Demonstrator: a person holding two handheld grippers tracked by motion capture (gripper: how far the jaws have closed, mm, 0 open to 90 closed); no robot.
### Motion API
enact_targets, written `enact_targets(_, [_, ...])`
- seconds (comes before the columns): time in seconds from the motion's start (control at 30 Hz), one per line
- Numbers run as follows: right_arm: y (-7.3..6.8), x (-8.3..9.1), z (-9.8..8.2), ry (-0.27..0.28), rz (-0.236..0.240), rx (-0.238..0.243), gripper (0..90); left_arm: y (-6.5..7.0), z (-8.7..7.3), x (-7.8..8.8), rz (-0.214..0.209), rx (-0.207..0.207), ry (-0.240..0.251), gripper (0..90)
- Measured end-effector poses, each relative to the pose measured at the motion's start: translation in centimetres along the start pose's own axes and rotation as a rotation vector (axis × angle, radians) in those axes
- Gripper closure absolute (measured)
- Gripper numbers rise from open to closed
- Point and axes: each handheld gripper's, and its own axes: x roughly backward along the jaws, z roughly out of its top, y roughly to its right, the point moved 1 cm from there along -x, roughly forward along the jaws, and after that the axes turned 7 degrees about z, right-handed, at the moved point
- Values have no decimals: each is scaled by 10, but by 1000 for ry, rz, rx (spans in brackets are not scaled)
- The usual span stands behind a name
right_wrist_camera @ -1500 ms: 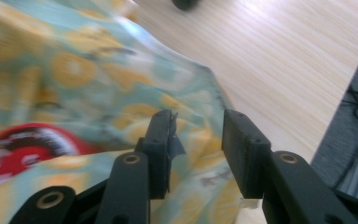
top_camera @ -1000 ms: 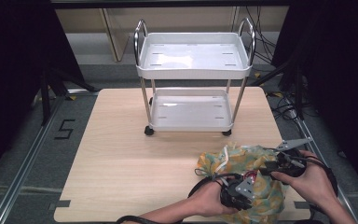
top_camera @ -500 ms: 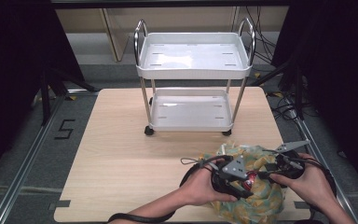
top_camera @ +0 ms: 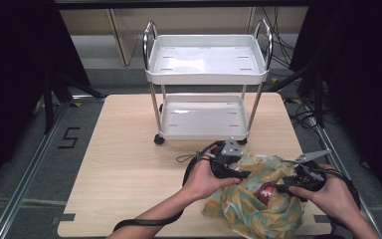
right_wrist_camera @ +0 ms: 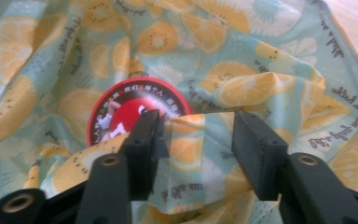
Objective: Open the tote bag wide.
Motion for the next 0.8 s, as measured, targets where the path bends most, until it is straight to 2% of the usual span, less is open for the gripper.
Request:
enact_targets(0.03, [-3,2,0,-22,25,-33,608,-1,-2,-3,1,14,-13,446])
enact_targets(0.1, [-4,2,0,-25,32,-31,642,-3,-3,-6,-4,14,-28,466])
enact_targets(0.13, [-2,2,0,-16,39,0,686,-3,-5,-8,-7,27,-38,488])
enact_targets(0.17, [-6,4,-1,-44,53,-45,724,-4,-6,-10,-10,28,-52,519])
enact_targets(0.2, [-3,4,-2,-35,44,0,760,-5,-7,-10,-12,15,-75,552])
enact_targets(0.23, [-6,6,-3,-58,36,-18,821,-6,-9,-13,-19,12,-97,601])
enact_targets(0.27, [-4,5,-3,-44,33,8,851,-6,-9,-13,-19,12,-97,629])
enact_targets(0.3, [-6,6,-4,-52,31,-14,870,-7,-10,-14,-26,2,-111,657])
enact_targets(0.33, [-6,6,-4,-52,31,-14,870,-6,-11,-15,-27,3,-112,657])
enact_targets(0.37, [-6,7,-5,-66,16,8,887,-5,-12,-16,-37,13,-123,719])
enact_targets(0.4, [-6,7,-5,-66,16,8,887,-5,-13,-16,-41,5,-125,719])
enact_targets(0.43, [-8,8,-5,-81,21,-28,891,-4,-14,-17,-43,7,-135,737])
enact_targets(0.47, [-5,8,-6,-78,13,11,898,-4,-14,-17,-43,0,-140,792])
enact_targets(0.5, [-5,8,-6,-85,10,11,900,-3,-14,-17,-50,-35,-148,817])
enact_targets(0.53, [-5,8,-7,-92,7,15,900,-3,-14,-17,-50,-35,-148,842])
enact_targets(0.57, [-5,8,-7,-92,7,15,900,-2,-15,-17,-49,-24,-153,842])
enact_targets(0.6, [-5,8,-8,-101,2,8,900,-2,-15,-18,-51,-51,-162,860])
enact_targets(0.67, [-5,7,-10,-125,-11,17,900,1,-16,-20,-58,-41,-170,887])
enact_targets(0.7, [-5,7,-12,-148,-26,8,900,3,-17,-21,-59,-52,-182,893])
enact_targets(0.8, [-3,7,-15,-177,-36,33,900,5,-19,-23,-63,-56,-190,894])
